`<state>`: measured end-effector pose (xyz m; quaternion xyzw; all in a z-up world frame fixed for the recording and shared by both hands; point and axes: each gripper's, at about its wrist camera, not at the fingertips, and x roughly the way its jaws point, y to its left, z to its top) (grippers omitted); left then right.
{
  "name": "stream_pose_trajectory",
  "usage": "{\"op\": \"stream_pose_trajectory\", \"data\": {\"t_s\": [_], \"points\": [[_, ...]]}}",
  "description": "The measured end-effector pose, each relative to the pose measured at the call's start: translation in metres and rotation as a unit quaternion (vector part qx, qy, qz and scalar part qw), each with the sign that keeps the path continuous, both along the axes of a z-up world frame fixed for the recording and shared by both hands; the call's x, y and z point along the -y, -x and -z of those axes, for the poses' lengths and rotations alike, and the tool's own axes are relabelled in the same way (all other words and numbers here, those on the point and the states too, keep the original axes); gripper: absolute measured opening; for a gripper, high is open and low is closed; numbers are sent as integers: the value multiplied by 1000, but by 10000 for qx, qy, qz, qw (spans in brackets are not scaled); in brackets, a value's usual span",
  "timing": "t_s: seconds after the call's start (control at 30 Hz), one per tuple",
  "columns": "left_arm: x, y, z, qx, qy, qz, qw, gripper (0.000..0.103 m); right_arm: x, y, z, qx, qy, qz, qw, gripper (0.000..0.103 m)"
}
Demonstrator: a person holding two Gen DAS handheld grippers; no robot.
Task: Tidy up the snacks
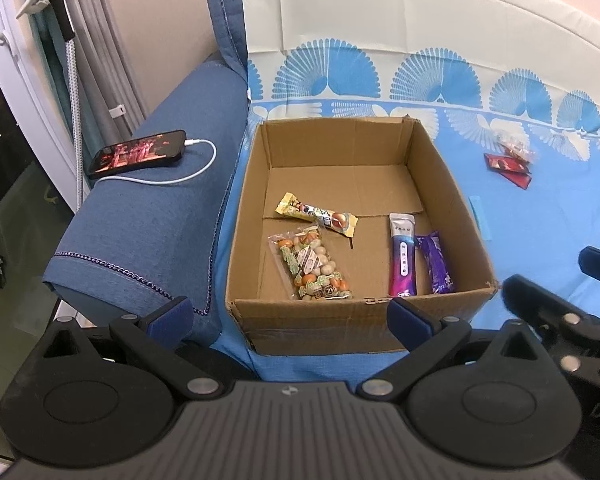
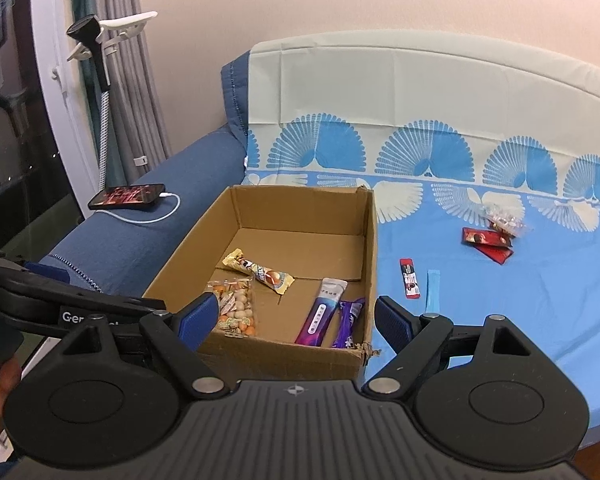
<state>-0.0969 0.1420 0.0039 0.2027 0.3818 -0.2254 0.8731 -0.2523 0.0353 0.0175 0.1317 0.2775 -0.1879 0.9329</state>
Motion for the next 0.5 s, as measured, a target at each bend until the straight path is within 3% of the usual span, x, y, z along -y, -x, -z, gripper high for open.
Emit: {"op": "stream_pose_trajectory", "data": {"t_s": [0.3,0.5], "points": [[26,-24,3,-207,-196,-183,9994,103,46,9,14,153,-316,528,9980,87],[59,-44,1,-495,-211,-269,9982,103,116,16,37,39,-395,1253,9913,87]]}}
